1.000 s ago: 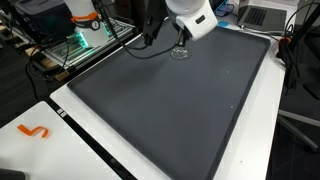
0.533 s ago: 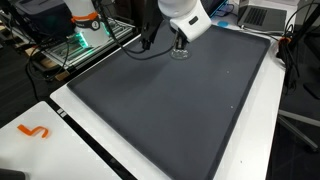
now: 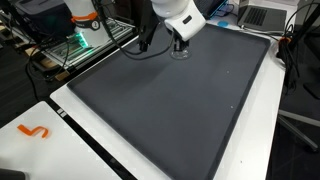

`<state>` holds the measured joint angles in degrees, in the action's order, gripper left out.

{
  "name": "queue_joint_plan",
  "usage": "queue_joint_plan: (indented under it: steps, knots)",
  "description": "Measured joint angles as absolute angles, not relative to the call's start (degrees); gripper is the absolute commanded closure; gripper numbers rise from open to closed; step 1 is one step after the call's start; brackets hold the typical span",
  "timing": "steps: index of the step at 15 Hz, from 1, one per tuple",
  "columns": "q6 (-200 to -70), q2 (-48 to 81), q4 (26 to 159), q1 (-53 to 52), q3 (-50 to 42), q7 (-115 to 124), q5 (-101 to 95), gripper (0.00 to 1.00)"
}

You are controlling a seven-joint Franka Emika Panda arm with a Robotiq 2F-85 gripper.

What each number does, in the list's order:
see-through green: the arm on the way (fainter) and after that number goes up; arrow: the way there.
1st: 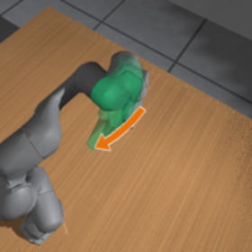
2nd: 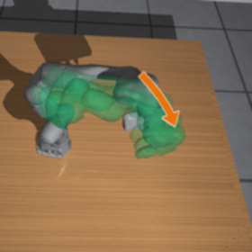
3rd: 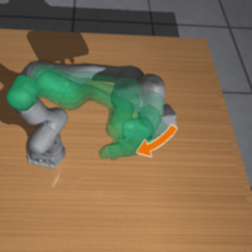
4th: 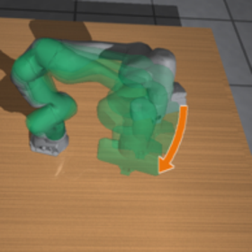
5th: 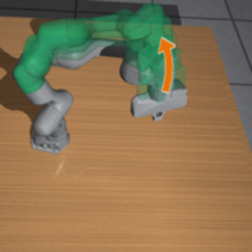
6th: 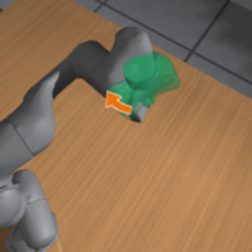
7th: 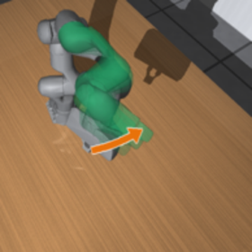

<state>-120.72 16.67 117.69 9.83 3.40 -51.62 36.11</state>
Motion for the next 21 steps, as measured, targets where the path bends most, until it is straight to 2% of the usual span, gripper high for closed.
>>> queue_joint_plan:
  steps: [11,21]
  knots:
    - [-128.95,13.09,123.87,7.47,3.48,-52.19,37.07,0.97]
    - [-129.59,9.75,125.99,4.7,3.5,-47.63,36.15,0.97]
